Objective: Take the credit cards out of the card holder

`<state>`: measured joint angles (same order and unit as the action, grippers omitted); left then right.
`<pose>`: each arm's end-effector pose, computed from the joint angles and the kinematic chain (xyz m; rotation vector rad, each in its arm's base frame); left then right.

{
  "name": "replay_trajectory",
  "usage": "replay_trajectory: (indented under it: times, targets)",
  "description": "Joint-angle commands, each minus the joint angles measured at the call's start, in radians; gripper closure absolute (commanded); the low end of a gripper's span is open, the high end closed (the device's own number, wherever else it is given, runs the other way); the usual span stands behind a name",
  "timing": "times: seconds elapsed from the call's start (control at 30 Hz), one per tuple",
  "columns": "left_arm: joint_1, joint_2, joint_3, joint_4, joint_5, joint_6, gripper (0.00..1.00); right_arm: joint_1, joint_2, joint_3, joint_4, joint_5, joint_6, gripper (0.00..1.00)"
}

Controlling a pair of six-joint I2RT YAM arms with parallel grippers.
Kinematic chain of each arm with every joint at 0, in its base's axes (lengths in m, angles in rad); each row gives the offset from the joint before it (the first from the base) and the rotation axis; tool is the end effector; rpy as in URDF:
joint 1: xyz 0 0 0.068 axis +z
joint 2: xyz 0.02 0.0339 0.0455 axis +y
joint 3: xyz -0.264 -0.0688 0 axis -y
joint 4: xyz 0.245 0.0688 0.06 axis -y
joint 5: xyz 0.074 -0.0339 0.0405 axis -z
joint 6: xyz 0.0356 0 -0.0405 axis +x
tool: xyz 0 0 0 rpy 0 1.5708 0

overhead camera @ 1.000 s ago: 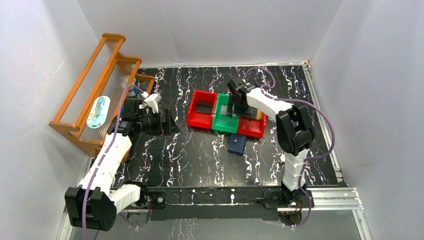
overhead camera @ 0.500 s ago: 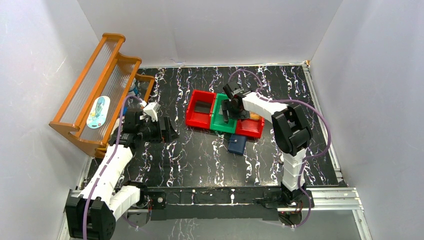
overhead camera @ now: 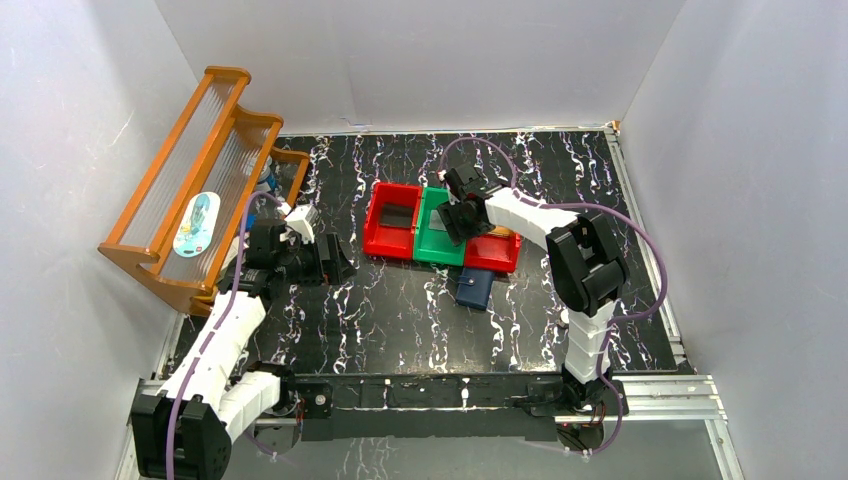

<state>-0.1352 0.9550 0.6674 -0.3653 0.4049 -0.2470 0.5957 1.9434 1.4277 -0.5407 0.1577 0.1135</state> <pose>0.2005 -0.0414 0.2522 0.1012 2.2393 -0.6587 0.3446 0.2268 0.1957 -0.5696 2.5433 0.0449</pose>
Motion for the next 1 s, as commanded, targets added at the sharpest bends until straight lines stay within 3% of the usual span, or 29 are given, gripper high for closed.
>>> replay_trajectory:
  times: [0.0,0.33,0.47,0.7,0.8,0.97]
  targets:
    - [-0.006,-0.017,0.003,0.013,0.002,-0.004,0.02,0.006,-0.06,-0.003,0.053,-0.041,-0.164,0.35]
    - [-0.006,-0.001,0.001,0.019,0.012,0.0,0.02,0.005,-0.039,0.038,0.076,-0.088,-0.217,0.34]
    - [-0.006,-0.001,0.0,0.019,0.01,-0.002,0.02,0.004,-0.035,0.069,0.043,-0.018,-0.183,0.29]
    - [-0.006,0.0,0.0,0.019,-0.017,-0.007,0.02,0.004,-0.227,0.051,-0.059,0.085,0.109,0.09]
    - [-0.006,0.0,0.0,0.019,-0.043,-0.013,0.02,0.004,-0.341,-0.039,-0.1,0.149,0.307,0.08]
    - [-0.006,0.004,0.0,0.017,-0.128,-0.05,0.02,0.004,-0.513,-0.279,-0.078,0.079,0.643,0.12]
